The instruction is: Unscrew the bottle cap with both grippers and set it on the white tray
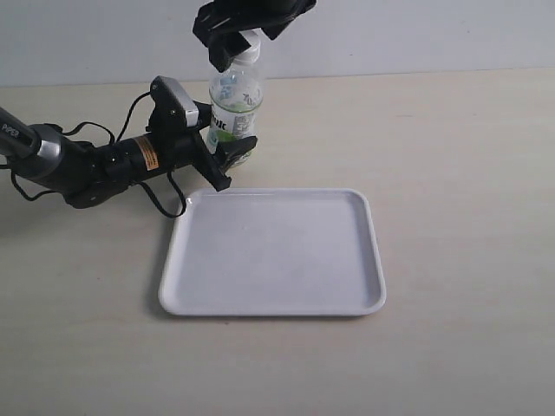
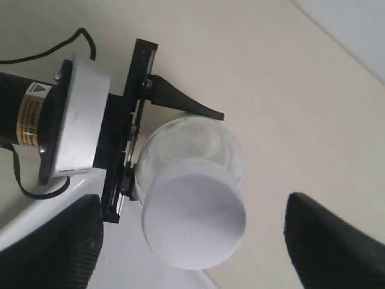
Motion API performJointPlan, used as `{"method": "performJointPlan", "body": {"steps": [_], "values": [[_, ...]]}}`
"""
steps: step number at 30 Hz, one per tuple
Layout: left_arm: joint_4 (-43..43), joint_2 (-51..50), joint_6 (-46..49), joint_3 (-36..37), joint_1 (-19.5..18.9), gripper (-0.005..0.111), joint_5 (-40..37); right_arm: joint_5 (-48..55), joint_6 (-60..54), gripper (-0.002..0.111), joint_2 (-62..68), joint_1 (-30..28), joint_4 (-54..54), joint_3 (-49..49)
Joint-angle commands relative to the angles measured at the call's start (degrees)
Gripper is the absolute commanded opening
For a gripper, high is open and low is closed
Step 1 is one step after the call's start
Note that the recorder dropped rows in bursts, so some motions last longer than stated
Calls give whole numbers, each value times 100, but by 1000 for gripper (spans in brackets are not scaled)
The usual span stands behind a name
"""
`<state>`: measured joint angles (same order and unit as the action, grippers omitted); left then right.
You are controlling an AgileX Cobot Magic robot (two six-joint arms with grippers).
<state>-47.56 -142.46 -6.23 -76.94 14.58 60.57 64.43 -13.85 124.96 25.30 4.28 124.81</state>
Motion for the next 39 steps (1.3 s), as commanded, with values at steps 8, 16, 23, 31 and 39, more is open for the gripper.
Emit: {"method": "performJointPlan", "body": {"steps": [8,16,23,31,39], "values": [[-127,-2,-23,44,35,0,-206,93,1352,78,-15,2,-139,23],[-127,-2,-23,44,35,0,-206,25,2051,77,-15,2,-139,23],[-127,-2,-23,44,35,0,-206,13,2162,55,-15,2,-128,23],[-127,-2,-23,44,35,0,-206,5,2205,33,-15,2,-128,23],[-127,-2,-23,44,35,0,-206,5,678,0,-15,2,-140,23]]}}
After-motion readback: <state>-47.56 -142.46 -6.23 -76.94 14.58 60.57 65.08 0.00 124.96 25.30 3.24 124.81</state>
